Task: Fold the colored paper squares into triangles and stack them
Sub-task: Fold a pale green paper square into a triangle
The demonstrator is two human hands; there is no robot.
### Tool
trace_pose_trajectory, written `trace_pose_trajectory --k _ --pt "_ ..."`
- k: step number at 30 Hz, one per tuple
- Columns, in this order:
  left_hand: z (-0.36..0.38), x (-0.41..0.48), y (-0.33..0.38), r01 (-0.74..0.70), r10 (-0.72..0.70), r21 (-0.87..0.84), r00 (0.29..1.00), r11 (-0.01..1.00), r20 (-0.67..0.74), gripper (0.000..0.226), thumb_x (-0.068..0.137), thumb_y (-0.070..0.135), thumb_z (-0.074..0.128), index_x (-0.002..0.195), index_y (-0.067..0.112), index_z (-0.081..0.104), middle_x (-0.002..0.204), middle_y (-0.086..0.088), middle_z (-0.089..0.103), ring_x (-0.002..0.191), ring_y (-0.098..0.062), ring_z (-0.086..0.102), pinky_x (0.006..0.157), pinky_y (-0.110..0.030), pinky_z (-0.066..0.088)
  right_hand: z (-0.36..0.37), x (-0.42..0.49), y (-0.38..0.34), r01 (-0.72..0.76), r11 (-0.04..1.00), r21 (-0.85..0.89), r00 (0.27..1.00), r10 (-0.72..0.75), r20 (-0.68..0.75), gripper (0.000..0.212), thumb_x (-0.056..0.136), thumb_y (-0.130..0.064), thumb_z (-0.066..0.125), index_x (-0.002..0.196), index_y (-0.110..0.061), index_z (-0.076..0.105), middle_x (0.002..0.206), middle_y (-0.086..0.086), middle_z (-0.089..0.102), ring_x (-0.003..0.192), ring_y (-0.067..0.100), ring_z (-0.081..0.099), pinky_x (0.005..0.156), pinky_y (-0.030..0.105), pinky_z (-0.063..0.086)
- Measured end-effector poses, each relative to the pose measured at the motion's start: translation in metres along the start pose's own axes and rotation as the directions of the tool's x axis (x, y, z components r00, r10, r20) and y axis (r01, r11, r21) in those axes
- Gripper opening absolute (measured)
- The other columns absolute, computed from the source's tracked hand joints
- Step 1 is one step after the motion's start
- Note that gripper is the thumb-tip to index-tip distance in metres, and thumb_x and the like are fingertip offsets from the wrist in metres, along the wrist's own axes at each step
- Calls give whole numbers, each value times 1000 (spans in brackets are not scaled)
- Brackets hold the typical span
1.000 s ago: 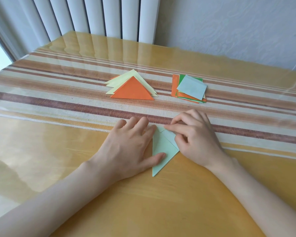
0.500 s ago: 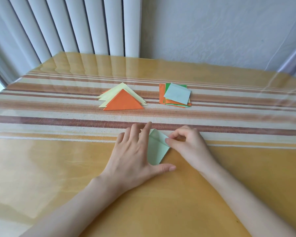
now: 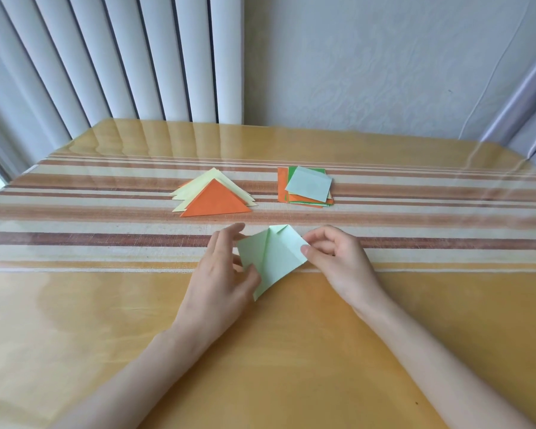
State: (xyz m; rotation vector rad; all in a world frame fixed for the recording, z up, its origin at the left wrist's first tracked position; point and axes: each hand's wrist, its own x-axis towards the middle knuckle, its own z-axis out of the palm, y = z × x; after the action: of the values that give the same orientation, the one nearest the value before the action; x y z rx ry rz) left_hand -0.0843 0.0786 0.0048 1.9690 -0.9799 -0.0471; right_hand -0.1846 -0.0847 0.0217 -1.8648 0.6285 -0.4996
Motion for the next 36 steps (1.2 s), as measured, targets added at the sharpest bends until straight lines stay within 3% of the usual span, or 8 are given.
trace_pose_trajectory --k 6,10,15,20,25,27,33,36 --pt "-9 8 -6 38 -35 -95 999 995 31 59 74 28 53 132 32 41 123 14 41 108 4 47 78 -1 36 -2 0 -2 71 995 73 995 -75 65 10 91 -10 62 90 -20 62 82 1 73 76 14 58 68 24 42" --pt "-16 18 -6 109 -85 -273 991 956 101 50 78 31 61 123 45 45 124 17 53 102 2 58 77 -12 46 -4 0 -1 130 991 38 976 -134 169 14 91 -9 62 90 -23 63 81 -2 71 74 16 51 66 19 37" --pt "-22 25 -8 340 -221 -538 936 771 275 56 70 27 73 123 36 60 116 1 67 105 -13 65 90 -32 51 -3 -1 -1 200 980 -19 953 -190 236 18 93 -11 61 91 -28 64 87 -3 71 76 23 56 67 21 37" --pt "-27 26 -9 417 -206 -652 903 633 377 54 64 5 73 114 25 67 113 -8 68 92 -22 68 75 -29 55 -4 2 -1 171 984 54 970 -178 163 22 93 -8 59 90 -29 62 83 -11 71 76 11 55 73 28 39" --pt "-27 26 -5 376 -169 -572 909 729 382 34 65 6 74 95 17 64 90 -2 66 75 -18 64 72 -27 54 -3 3 2 173 983 55 973 -179 146 22 93 -8 59 90 -29 63 85 -5 72 76 34 56 76 40 46" --pt "-25 24 -3 341 -154 -510 915 790 374 32 67 6 83 89 14 61 83 0 66 72 -17 64 72 -27 53 -3 4 3 184 982 36 969 -188 160 20 92 -12 60 91 -31 64 87 0 71 76 32 57 76 41 47" --pt "-21 23 2 320 -163 -509 930 799 328 7 79 9 69 78 7 62 68 3 66 70 -11 65 64 -19 54 -3 3 5 210 978 -12 961 -204 187 25 93 -8 59 91 -32 64 89 2 70 76 32 52 65 22 37" --pt "-22 23 -4 282 -149 -432 937 857 317 10 80 7 72 75 11 65 70 5 67 70 -11 61 67 -19 52 -3 1 6 220 973 -74 962 -204 179 18 92 -9 61 95 -26 66 80 -3 64 62 16 44 61 15 35"
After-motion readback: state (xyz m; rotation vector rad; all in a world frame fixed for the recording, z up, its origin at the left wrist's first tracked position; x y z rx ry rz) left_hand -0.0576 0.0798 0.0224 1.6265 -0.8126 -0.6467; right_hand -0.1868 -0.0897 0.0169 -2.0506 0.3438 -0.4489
